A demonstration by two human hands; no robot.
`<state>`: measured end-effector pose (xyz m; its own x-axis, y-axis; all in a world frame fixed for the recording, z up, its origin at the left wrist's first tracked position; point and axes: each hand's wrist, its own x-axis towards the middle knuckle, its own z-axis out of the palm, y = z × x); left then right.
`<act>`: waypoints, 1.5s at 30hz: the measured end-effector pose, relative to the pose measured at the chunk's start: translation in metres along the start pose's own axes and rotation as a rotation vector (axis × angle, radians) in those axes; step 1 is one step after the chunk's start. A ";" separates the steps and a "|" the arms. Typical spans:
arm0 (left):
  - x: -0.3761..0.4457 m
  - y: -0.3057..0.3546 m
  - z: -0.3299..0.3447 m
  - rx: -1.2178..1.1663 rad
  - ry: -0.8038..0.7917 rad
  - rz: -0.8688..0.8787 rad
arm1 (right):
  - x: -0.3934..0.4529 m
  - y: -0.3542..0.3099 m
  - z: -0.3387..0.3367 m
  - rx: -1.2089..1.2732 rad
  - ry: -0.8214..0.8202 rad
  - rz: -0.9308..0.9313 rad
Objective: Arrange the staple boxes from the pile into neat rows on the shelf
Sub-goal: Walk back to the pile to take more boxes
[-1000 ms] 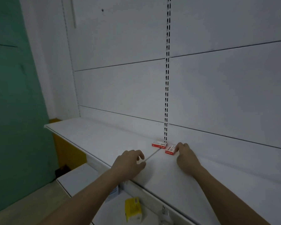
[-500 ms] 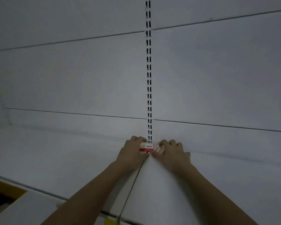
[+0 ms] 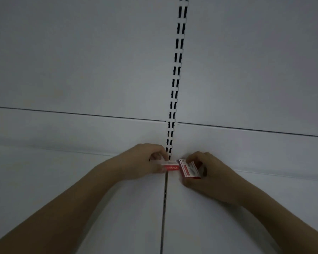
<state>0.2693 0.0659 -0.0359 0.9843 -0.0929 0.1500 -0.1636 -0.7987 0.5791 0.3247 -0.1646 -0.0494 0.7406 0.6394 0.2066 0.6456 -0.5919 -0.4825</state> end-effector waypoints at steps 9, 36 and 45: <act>-0.005 0.003 -0.012 -0.301 0.066 -0.063 | -0.010 0.022 -0.032 0.684 -0.070 0.180; -0.010 0.004 -0.012 -0.086 -0.098 0.031 | -0.013 0.023 -0.043 0.210 -0.248 0.050; -0.008 0.008 -0.009 -0.056 -0.031 0.105 | -0.011 0.027 -0.040 0.154 -0.167 -0.017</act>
<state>0.2599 0.0659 -0.0249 0.9629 -0.1936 0.1881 -0.2689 -0.7492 0.6052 0.3414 -0.2077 -0.0306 0.6808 0.7283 0.0782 0.6119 -0.5067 -0.6074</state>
